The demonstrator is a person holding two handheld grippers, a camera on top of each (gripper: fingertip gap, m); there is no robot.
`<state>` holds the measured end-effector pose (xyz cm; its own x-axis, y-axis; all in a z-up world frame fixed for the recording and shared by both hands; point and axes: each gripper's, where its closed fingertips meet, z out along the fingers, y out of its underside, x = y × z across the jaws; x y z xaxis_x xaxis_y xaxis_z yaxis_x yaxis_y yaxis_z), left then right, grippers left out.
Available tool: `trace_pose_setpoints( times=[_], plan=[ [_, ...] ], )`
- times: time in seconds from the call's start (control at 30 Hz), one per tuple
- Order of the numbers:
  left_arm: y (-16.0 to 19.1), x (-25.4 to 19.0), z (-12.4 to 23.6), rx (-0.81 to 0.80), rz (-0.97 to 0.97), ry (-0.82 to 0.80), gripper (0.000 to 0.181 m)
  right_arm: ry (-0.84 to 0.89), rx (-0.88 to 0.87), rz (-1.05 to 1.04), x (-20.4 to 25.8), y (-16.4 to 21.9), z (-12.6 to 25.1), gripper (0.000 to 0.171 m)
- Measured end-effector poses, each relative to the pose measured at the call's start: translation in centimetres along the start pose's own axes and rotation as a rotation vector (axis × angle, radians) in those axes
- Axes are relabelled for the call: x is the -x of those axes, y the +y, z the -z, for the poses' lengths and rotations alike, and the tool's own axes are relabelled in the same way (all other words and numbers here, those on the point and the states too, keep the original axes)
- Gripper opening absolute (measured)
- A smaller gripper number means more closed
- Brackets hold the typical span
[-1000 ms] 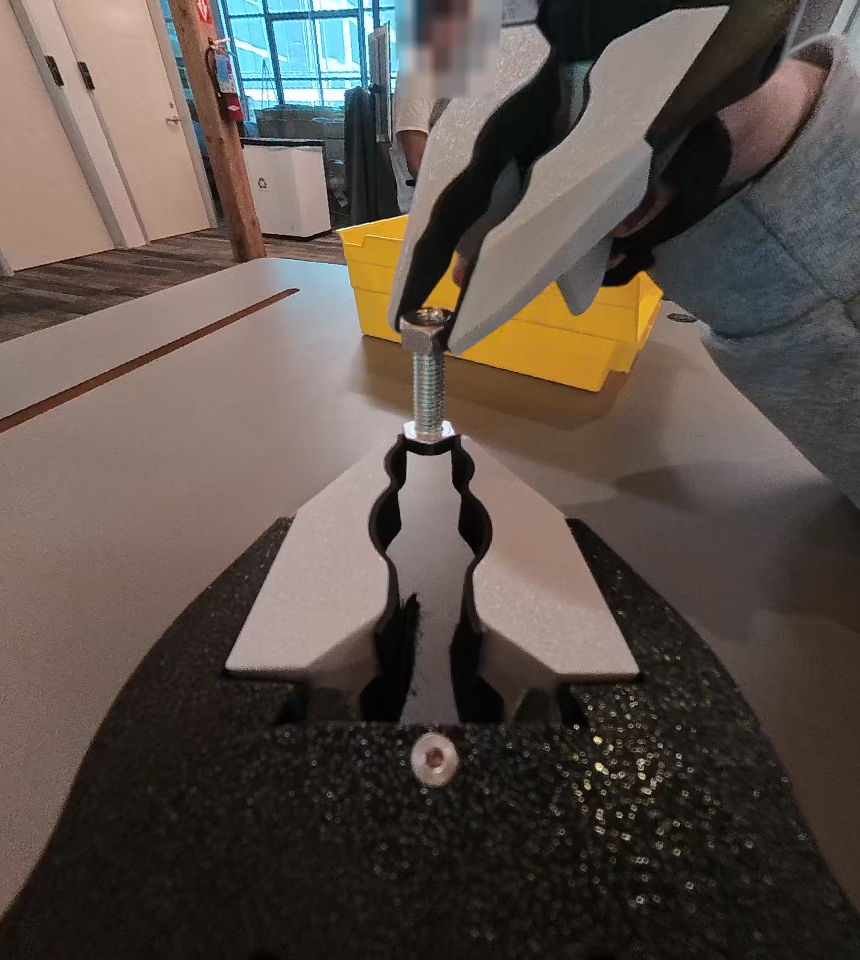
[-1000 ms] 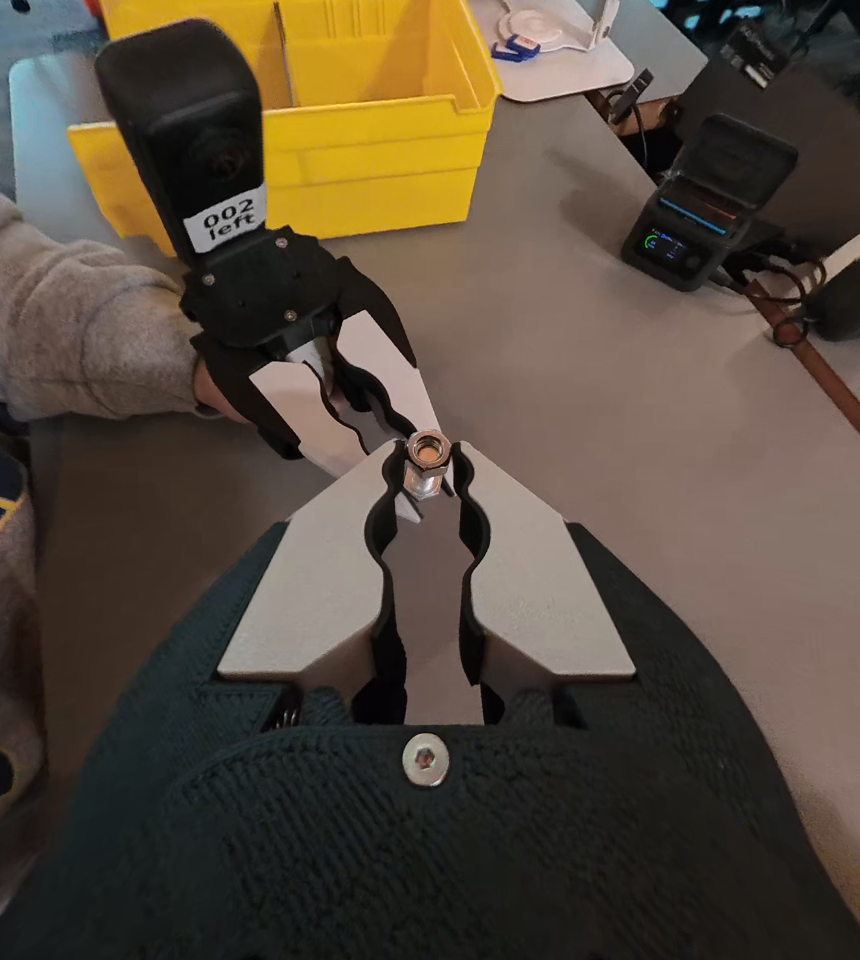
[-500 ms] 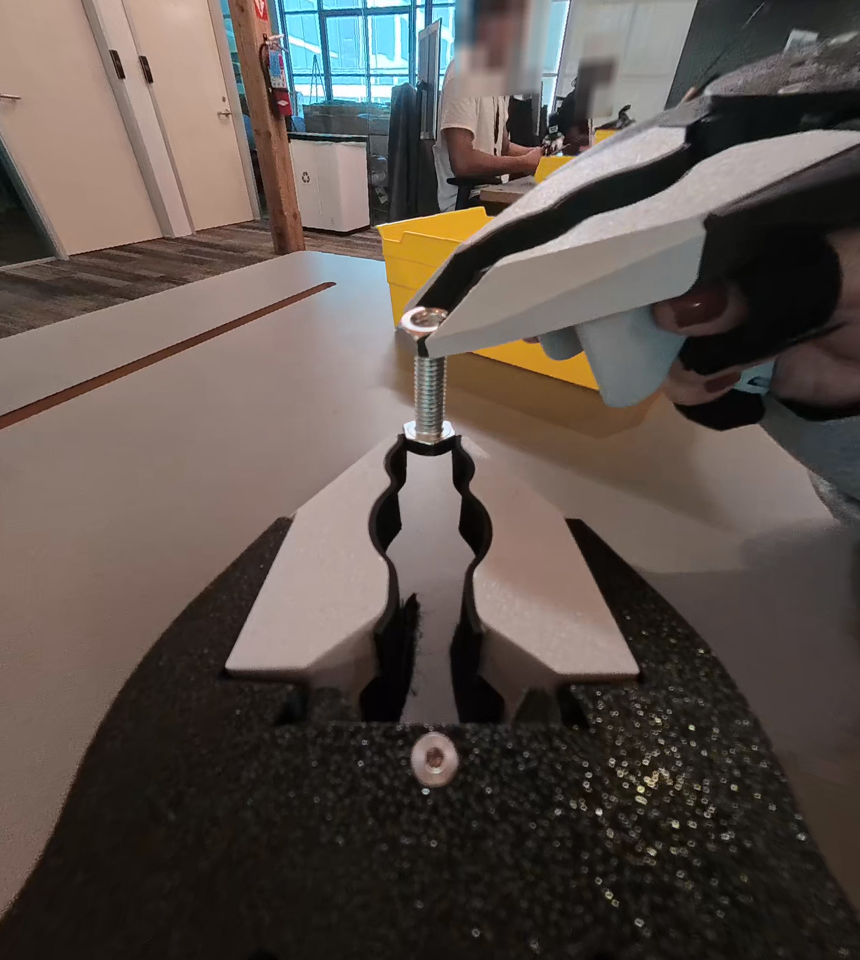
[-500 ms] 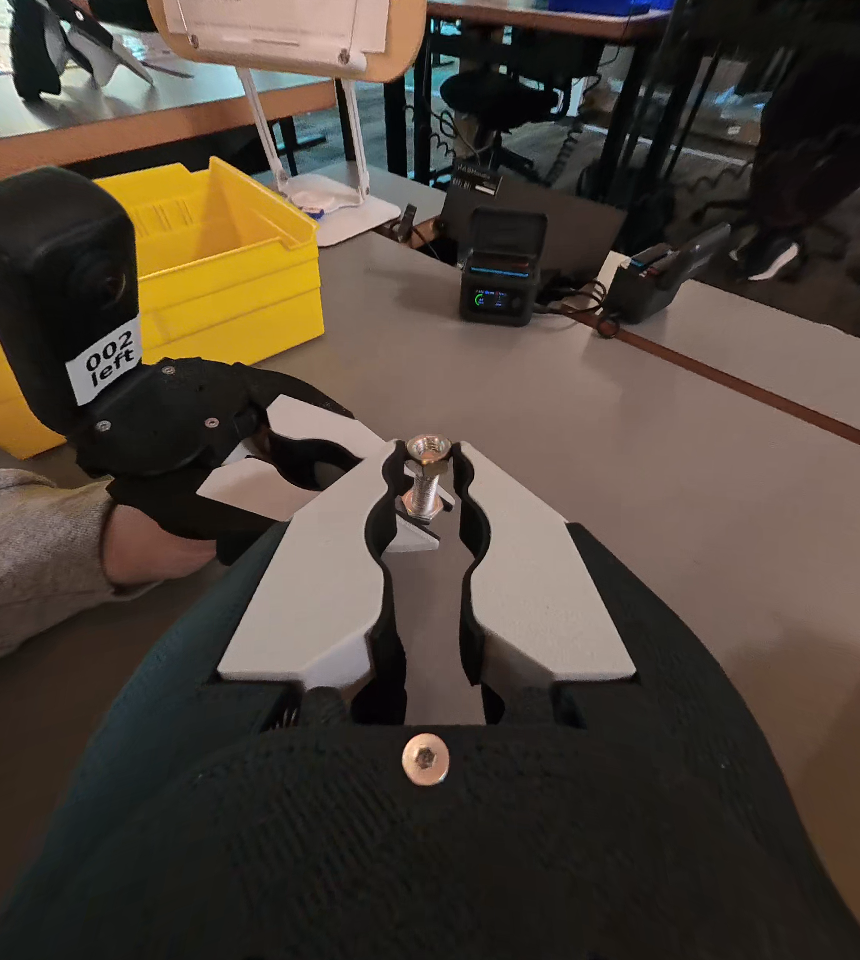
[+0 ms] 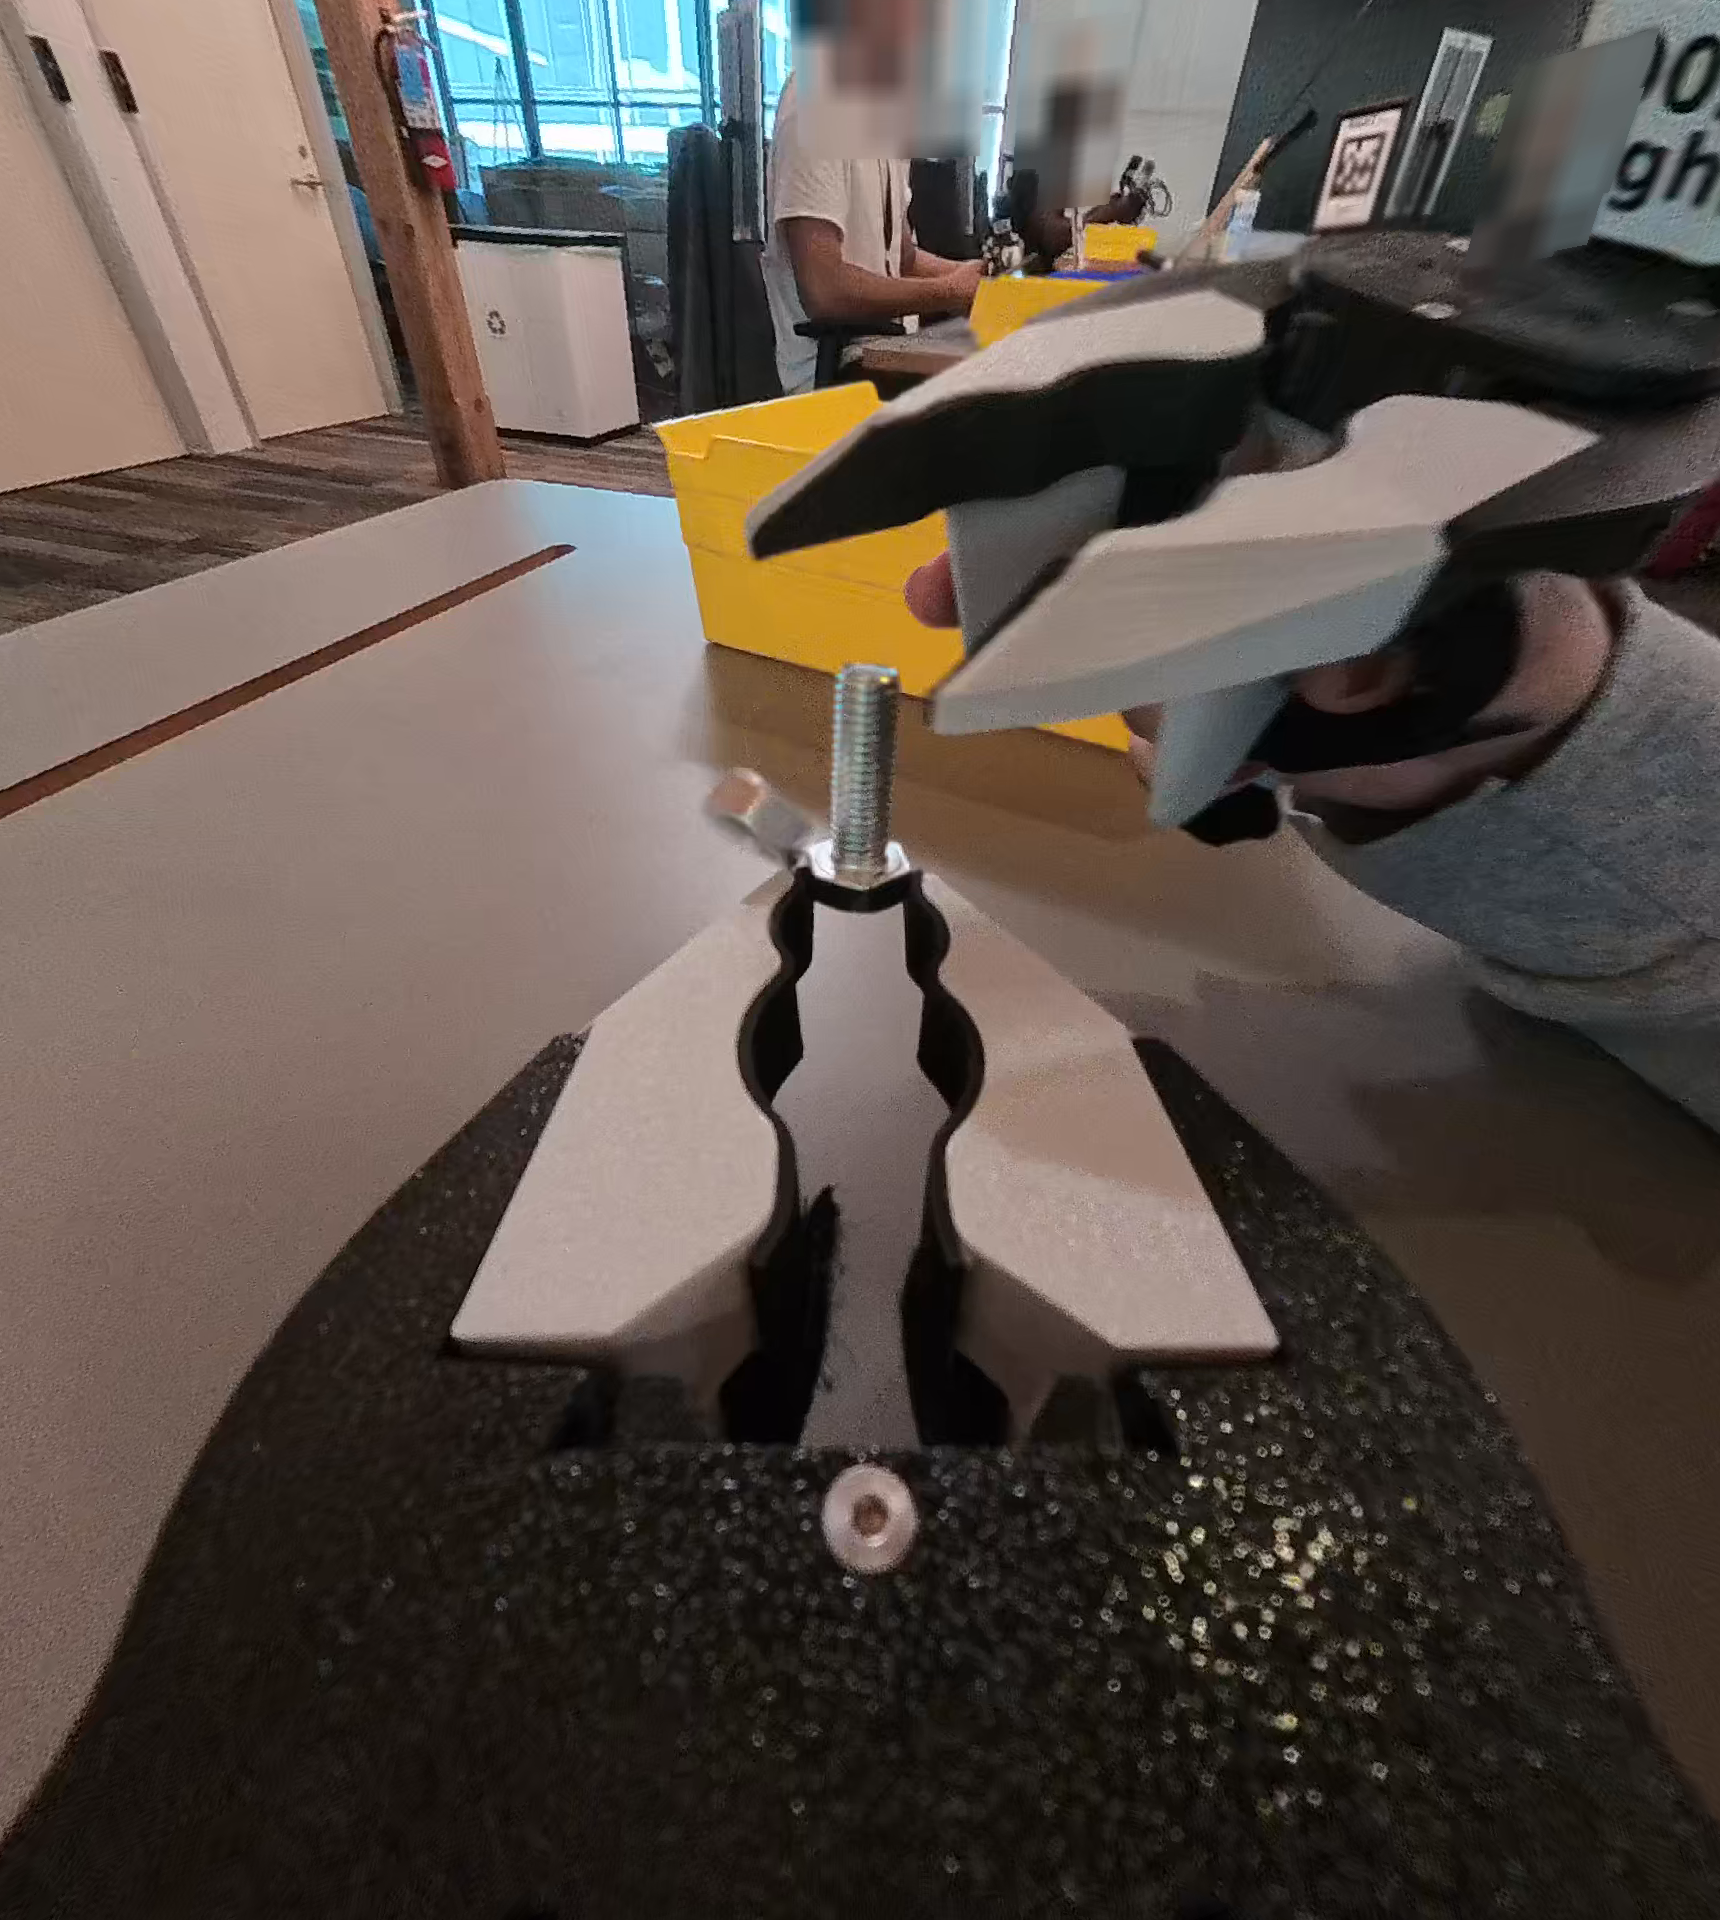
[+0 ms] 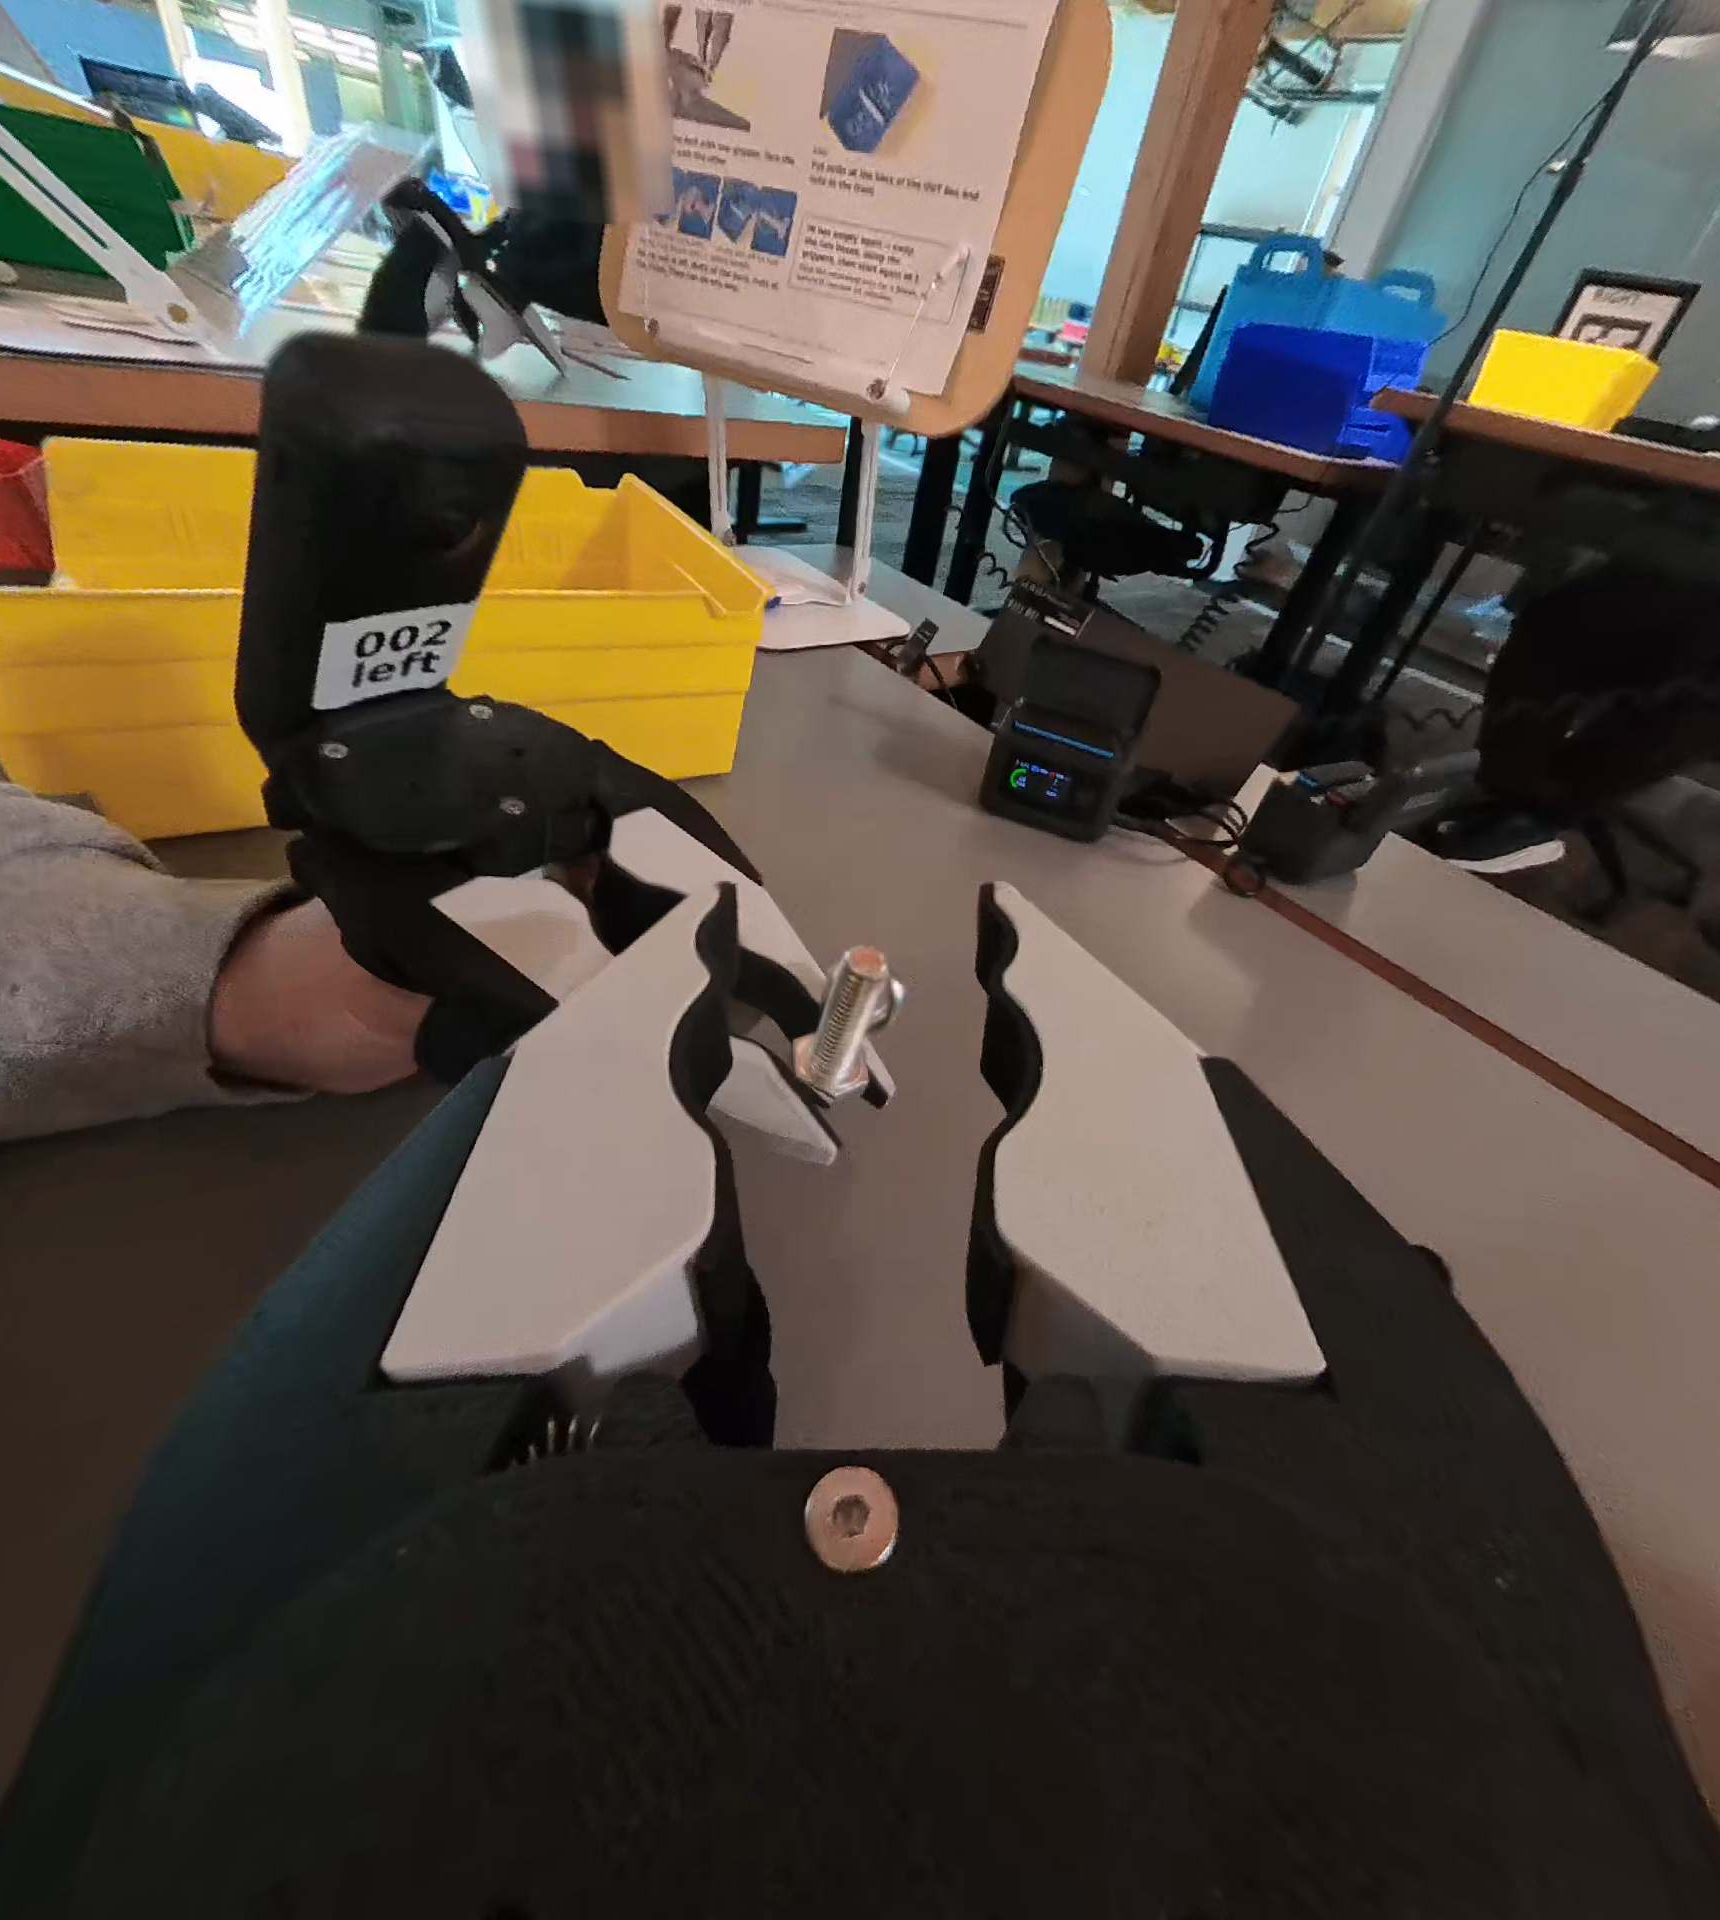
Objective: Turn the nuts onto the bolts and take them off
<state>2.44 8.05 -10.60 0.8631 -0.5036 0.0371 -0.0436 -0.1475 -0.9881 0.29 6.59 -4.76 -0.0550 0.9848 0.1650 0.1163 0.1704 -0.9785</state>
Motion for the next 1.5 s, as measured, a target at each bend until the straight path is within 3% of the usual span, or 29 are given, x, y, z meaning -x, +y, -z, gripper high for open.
trace_pose_setpoints(
  times=[0.27,0.43,0.6,0.87,1.07,1.27,1.37,1.5],
  plan=[
    [0.0,0.8,0.2,-0.001,0.018,-0.039,0.015,-0.011,-0.004,-0.09,-0.9,1.9,-0.1,0.034],
    [-1.4,3.5,2.5,-0.112,0.047,-0.183,0.015,0.243,-0.109,-0.076,-4.6,3.4,0.6,0.026],
    [-2.2,6.8,5.6,-0.161,0.022,-0.322,0.015,0.337,-0.096,0.04,-4.4,4.2,-0.2,0.024],
    [-2.2,11.1,9.0,-0.233,0.098,-0.419,0.016,0.241,0.106,0.286,-1.6,6.5,-3.6,0.024],
    [-2.1,11.9,8.7,-0.235,0.098,-0.425,0.015,0.044,0.162,0.139,-0.2,7.2,-6.6,0.031],
    [-1.2,12.9,8.4,-0.141,0.03,-0.481,0.015,-0.207,0.443,0.048,0.3,11.0,-9.2,0.045],
    [-0.9,13.0,8.2,-0.112,0.019,-0.468,0.015,-0.184,0.487,0.072,-0.5,11.5,-9.7,0.025],
    [-0.9,12.8,7.7,-0.096,0.012,-0.449,0.015,-0.182,0.5,0.064,-0.4,12.0,-10.2,0.017]
  ],
)
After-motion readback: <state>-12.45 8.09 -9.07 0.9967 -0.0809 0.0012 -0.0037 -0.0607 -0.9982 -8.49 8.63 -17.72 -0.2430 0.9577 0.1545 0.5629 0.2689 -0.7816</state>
